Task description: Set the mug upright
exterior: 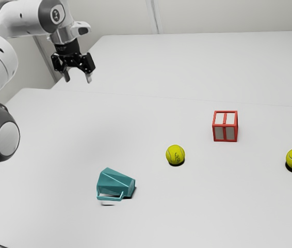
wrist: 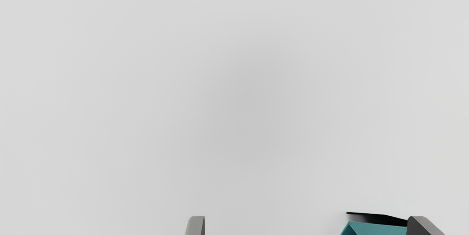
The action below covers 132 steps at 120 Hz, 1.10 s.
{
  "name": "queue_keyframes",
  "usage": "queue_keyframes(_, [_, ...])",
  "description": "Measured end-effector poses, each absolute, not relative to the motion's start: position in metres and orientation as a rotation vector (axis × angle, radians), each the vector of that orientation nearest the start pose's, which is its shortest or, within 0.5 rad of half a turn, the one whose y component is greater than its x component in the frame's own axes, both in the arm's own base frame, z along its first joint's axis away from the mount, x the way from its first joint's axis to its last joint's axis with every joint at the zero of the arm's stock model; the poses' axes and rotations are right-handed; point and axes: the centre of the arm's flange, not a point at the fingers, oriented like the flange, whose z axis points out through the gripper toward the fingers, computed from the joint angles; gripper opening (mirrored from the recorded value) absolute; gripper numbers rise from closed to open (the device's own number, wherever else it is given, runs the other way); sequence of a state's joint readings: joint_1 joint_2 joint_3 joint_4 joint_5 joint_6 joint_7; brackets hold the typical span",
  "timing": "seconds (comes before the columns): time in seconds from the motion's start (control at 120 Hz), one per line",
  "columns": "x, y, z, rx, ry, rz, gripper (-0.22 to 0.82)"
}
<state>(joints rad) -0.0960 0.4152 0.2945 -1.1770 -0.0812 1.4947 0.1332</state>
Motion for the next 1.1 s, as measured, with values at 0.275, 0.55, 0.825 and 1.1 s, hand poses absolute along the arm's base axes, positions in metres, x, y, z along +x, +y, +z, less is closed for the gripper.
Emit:
queue_keyframes(0.275, [0.653, 0.088, 0.546, -3.141, -0.093, 0.191, 0.6])
queue_keyframes(0.55, [0.556, 0.107, 0.452, -3.394, -0.27, 0.479, 0.6])
queue_keyframes(0.825, [0.494, 0.141, 0.379, -3.663, -0.449, 0.543, 0.6])
queue_keyframes(1.1, [0.453, 0.148, 0.327, -3.878, -0.359, 0.523, 0.6])
